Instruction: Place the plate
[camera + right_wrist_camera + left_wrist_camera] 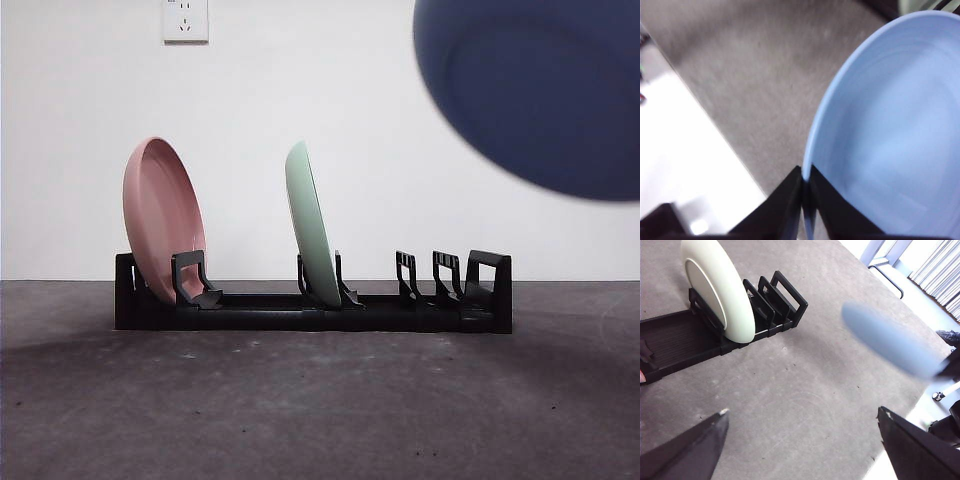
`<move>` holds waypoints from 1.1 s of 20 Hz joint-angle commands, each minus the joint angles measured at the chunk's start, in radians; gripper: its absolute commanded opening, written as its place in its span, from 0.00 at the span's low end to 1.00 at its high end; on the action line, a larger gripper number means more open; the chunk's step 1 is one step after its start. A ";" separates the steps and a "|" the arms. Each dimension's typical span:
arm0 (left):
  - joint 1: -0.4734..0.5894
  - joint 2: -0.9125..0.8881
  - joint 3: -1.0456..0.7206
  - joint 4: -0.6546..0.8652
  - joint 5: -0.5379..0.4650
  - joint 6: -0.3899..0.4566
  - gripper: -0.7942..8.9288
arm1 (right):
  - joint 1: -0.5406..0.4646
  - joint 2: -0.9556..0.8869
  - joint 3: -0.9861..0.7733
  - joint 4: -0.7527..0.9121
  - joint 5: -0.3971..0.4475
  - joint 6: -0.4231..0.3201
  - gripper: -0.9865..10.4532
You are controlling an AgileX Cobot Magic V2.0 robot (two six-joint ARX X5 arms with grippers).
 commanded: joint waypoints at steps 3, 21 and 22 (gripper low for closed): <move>-0.004 0.005 0.020 0.001 0.005 0.006 0.56 | 0.177 0.077 -0.109 0.168 0.091 0.117 0.10; -0.004 0.005 0.020 -0.002 0.004 0.007 0.56 | 0.352 0.615 -0.150 0.424 0.358 0.114 0.10; -0.004 0.005 0.020 -0.002 0.004 0.007 0.56 | 0.352 0.620 -0.150 0.435 0.358 0.115 0.10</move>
